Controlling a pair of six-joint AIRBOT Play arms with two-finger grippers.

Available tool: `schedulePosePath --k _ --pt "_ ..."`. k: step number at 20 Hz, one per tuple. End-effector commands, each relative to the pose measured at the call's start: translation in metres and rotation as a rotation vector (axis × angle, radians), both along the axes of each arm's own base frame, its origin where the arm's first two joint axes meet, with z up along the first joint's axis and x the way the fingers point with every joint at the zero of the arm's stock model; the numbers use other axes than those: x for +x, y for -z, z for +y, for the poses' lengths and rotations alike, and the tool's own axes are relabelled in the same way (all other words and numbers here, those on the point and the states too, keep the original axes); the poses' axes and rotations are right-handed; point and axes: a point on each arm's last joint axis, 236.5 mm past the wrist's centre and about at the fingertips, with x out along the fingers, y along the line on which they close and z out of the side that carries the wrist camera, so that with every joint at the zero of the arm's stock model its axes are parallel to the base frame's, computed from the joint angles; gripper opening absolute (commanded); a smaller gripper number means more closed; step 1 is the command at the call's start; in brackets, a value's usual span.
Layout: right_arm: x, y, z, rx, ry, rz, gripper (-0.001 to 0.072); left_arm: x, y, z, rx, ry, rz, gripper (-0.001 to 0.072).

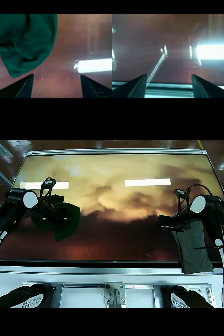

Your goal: Fold the shirts.

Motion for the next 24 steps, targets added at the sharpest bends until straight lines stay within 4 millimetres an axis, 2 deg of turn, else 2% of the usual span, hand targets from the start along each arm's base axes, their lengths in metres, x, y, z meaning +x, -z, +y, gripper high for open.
schedulePosePath --k 1,10,13,16,20,22,23,24 --pt "0.0 0.0 0.0 0.0 0.0 0.0 0.0674 0.0 0.0 0.0 0.001 0.0 0.001 0.0664" --pt "0.002 0.0 -0.001 -0.009 -0.014 -0.01 0.0674 0.0 0.0 0.0 0.001 0.0 0.001 0.0664" --pt "0.053 -0.013 -0.024 -0.133 -0.098 -0.248 0.0674 0.0 0.0 0.0 0.001 0.0 0.001 0.0664" --pt "0.088 -0.03 -0.028 -0.161 -0.086 -0.41 0.0674 0.0 0.0 0.0 0.0 0.0 -0.001 0.0664" --pt "0.114 -0.05 -0.02 -0.117 -0.046 -0.55 0.0674 0.014 -0.005 -0.005 -0.025 -0.007 -0.06 0.0664" --pt "0.114 -0.051 -0.01 -0.056 -0.023 -0.546 0.0674 0.011 -0.003 -0.004 -0.02 0.001 -0.045 0.0665" --pt "0.111 -0.05 -0.006 -0.037 -0.018 -0.531 0.0674 0.013 -0.003 0.003 0.009 0.001 -0.053 0.0667" --pt "0.106 -0.047 -0.004 -0.024 -0.018 -0.507 0.0674 0.017 -0.003 0.019 0.065 -0.008 -0.067 0.072"
